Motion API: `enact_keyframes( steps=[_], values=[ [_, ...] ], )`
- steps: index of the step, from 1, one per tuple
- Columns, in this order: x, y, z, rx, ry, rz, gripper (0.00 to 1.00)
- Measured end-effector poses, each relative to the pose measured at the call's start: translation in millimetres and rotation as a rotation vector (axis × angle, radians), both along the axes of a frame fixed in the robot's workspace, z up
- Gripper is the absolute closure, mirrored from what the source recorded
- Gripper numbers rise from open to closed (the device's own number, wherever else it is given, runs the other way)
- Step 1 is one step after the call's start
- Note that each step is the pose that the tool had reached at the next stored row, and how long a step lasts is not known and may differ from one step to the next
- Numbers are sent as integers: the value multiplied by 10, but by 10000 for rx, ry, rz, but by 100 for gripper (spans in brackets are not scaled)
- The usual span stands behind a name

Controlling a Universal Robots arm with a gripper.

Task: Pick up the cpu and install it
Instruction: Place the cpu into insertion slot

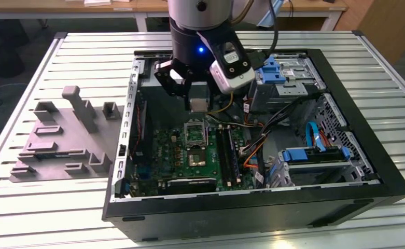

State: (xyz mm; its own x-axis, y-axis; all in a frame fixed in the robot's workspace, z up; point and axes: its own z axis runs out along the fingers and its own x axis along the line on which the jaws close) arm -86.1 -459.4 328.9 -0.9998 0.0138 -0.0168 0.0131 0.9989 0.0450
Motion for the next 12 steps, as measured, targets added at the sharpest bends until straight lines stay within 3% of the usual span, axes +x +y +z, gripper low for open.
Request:
enact_keyframes(
  steps=[4, 8, 12],
  values=[
    [0, -10, -20, -9, 4, 1, 53],
    [1, -14, -38, -103, 8, 1, 53],
    [-1, -15, -86, -110, 20, -1, 53]
  ],
)
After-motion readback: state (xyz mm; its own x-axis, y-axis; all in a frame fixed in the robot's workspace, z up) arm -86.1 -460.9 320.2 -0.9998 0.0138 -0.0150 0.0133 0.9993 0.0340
